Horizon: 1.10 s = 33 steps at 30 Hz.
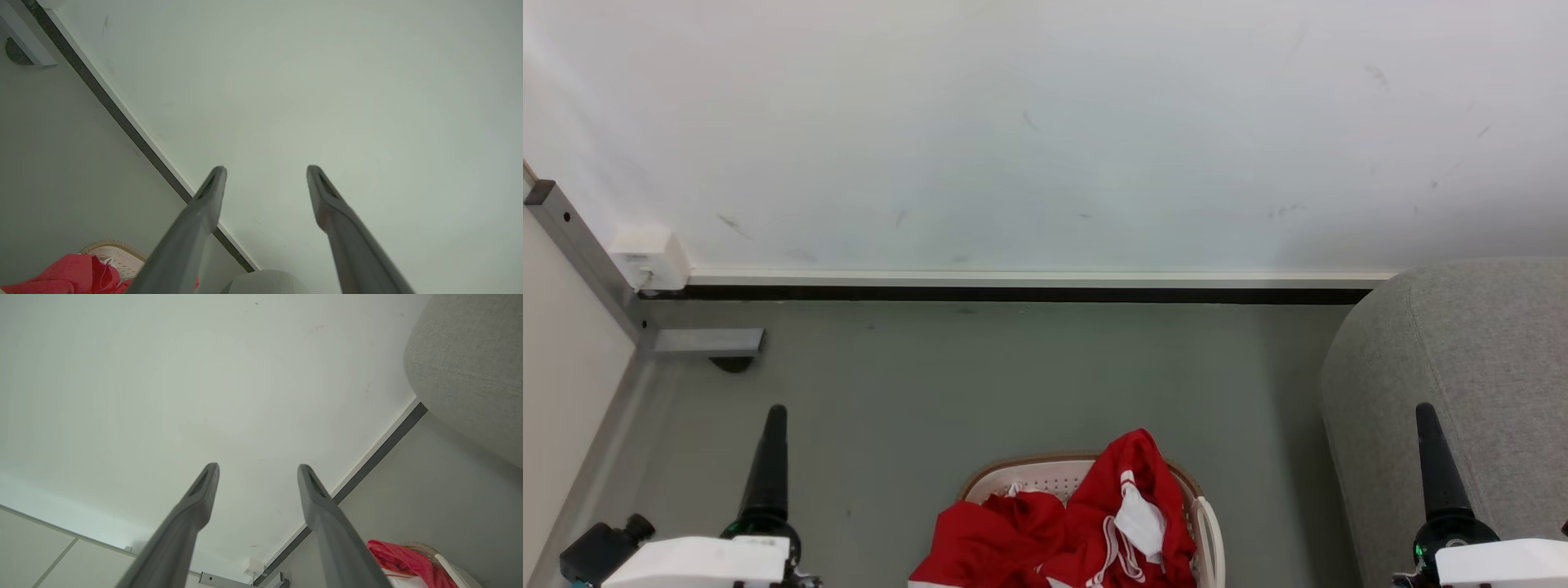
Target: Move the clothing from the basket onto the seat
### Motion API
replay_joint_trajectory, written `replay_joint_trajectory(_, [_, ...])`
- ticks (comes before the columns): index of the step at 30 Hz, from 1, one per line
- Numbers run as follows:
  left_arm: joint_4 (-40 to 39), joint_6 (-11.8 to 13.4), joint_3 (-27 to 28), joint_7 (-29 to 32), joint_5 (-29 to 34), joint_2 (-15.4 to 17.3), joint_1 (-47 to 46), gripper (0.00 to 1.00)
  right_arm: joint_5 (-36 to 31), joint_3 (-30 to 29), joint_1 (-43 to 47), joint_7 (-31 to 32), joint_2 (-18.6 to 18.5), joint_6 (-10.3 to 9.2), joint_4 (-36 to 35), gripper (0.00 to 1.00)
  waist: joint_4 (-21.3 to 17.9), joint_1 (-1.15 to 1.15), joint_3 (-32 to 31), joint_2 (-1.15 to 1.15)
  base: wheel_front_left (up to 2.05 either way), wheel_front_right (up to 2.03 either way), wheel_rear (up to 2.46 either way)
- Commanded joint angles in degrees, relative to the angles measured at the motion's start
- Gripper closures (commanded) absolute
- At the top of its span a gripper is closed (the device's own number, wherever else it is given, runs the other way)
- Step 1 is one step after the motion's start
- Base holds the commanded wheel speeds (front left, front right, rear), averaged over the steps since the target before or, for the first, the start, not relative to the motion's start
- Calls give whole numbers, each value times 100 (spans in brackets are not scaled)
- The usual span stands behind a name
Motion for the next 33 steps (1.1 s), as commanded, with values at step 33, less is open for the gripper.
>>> replay_joint_trajectory(33, [-85, 76, -233, -627, 3502, 128, 30, 0, -4095, -295, 109, -362, 192, -7, -82, 0, -23, 0, -38, 0, 0, 0, 0])
